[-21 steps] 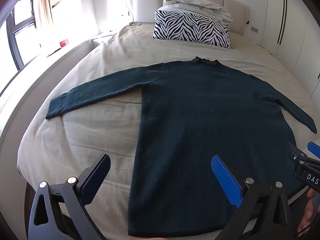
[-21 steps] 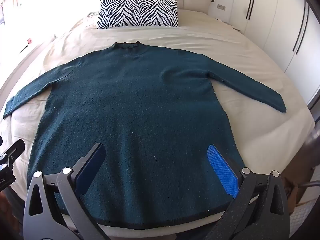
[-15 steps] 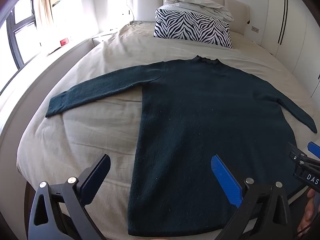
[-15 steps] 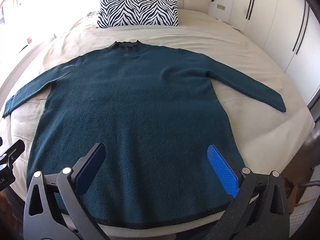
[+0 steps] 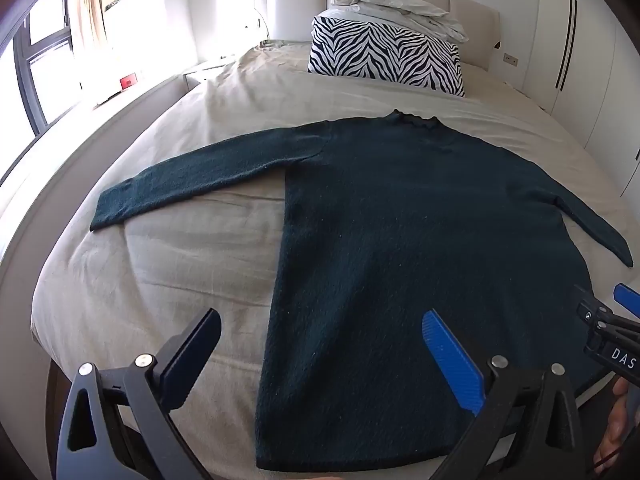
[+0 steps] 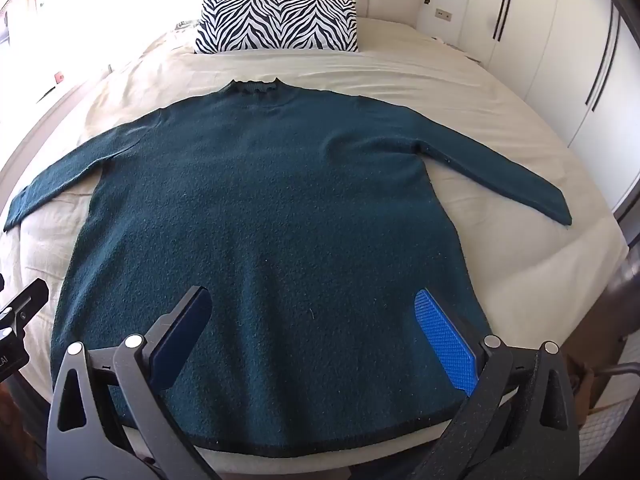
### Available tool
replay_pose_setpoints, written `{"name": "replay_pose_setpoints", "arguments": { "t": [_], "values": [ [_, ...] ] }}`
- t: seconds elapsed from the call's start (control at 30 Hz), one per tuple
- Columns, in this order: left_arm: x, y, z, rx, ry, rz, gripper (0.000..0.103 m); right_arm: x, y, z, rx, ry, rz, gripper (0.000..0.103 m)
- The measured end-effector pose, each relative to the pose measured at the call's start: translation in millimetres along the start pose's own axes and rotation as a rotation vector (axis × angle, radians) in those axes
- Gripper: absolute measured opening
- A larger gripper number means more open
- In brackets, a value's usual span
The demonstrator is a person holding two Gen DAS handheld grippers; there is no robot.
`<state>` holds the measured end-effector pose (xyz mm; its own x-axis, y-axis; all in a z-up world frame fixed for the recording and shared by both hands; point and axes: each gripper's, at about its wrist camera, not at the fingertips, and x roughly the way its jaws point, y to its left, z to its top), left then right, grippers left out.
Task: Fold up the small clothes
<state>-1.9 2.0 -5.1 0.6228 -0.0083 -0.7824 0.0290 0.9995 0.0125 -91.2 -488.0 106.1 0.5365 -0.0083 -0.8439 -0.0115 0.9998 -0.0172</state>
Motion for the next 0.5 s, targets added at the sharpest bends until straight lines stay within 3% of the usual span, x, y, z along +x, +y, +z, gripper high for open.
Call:
{"name": "replay_pose_setpoints", "arguments": {
  "t": [0.5],
  "values": [
    [1.2,1.5,-1.9,-0.002,0.002,-0.004,0.103,3.6,4.3,-4.1,-0.002,0.006,0.002,0.103]
  ]
}}
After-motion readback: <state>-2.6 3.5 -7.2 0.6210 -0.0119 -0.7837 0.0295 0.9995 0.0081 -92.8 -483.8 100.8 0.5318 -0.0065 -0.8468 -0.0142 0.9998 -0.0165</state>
